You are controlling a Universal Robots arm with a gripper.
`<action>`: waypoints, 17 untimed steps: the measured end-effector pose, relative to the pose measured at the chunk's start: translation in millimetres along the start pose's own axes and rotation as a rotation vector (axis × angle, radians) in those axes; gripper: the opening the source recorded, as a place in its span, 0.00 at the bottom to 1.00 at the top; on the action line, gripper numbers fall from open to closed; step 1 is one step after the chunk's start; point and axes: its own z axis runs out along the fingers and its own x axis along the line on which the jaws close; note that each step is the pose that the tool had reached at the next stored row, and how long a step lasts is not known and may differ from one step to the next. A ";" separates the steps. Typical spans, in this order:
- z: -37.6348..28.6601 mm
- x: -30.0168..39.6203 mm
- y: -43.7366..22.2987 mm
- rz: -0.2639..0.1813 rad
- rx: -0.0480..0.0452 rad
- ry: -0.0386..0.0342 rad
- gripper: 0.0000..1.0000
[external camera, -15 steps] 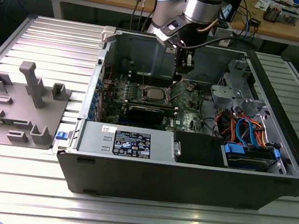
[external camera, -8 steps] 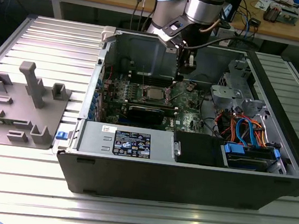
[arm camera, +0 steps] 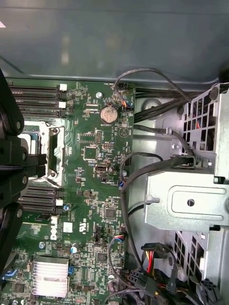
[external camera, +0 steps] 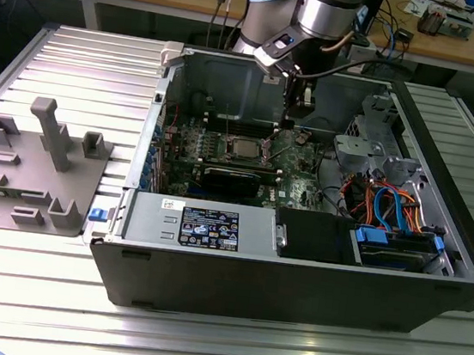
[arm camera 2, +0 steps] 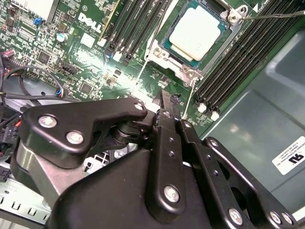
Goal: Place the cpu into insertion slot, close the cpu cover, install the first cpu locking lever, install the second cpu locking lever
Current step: 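Close the cpu cover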
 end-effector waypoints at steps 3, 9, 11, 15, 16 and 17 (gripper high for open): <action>-0.1 -0.1 1.9 0.000 0.0000 -0.0001 0.11; -0.2 -0.3 4.8 0.000 0.0000 -0.0001 0.11; -0.2 -0.3 5.5 0.000 0.0000 0.0000 0.11; -0.2 -0.4 7.2 0.000 0.0001 0.0000 0.11; -0.2 -0.4 7.5 0.000 0.0000 0.0000 0.11; -0.2 -0.4 8.0 0.000 0.0000 0.0000 0.11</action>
